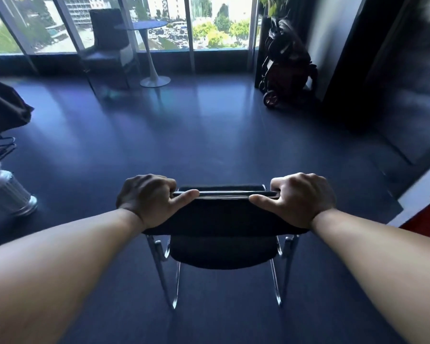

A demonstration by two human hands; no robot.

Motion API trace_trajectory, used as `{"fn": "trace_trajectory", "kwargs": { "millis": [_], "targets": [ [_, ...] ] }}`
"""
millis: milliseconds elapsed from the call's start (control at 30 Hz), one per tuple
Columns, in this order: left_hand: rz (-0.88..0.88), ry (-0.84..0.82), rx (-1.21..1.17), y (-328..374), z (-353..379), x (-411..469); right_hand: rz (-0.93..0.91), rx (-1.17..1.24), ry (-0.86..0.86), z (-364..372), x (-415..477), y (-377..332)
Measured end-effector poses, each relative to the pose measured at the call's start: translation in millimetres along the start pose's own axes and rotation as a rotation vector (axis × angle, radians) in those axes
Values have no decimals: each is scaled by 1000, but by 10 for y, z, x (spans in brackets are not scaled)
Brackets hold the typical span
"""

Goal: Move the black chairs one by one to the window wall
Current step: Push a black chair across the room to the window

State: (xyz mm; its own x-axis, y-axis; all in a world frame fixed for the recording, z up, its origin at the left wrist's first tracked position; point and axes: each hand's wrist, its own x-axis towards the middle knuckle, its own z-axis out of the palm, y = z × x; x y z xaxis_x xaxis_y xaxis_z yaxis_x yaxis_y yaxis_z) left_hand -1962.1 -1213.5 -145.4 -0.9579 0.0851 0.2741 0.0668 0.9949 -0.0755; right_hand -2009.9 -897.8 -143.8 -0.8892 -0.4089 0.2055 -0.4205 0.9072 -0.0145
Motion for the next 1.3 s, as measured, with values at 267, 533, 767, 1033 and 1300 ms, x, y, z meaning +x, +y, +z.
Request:
{"fn": "trace_trajectory", "kwargs": {
  "millis": [267, 533, 767, 1033, 1300],
  "targets": [
    [-36, -10, 21, -145, 275, 916, -26, 30, -10, 195, 987, 367],
    [-11, 19, 14, -370, 520, 1695, -25, -2, -9, 331, 1748, 544],
    [33, 60, 1, -719, 817, 2677, -8, -8, 30, 520, 2683, 711],
    [68, 55, -16, -1123, 1232, 4050, 34, 3, 14, 837, 4027, 1026],
    [68, 50, -4, -1339, 1518, 5025, 35, -13, 28, 1049, 5010, 1326]
  ]
}}
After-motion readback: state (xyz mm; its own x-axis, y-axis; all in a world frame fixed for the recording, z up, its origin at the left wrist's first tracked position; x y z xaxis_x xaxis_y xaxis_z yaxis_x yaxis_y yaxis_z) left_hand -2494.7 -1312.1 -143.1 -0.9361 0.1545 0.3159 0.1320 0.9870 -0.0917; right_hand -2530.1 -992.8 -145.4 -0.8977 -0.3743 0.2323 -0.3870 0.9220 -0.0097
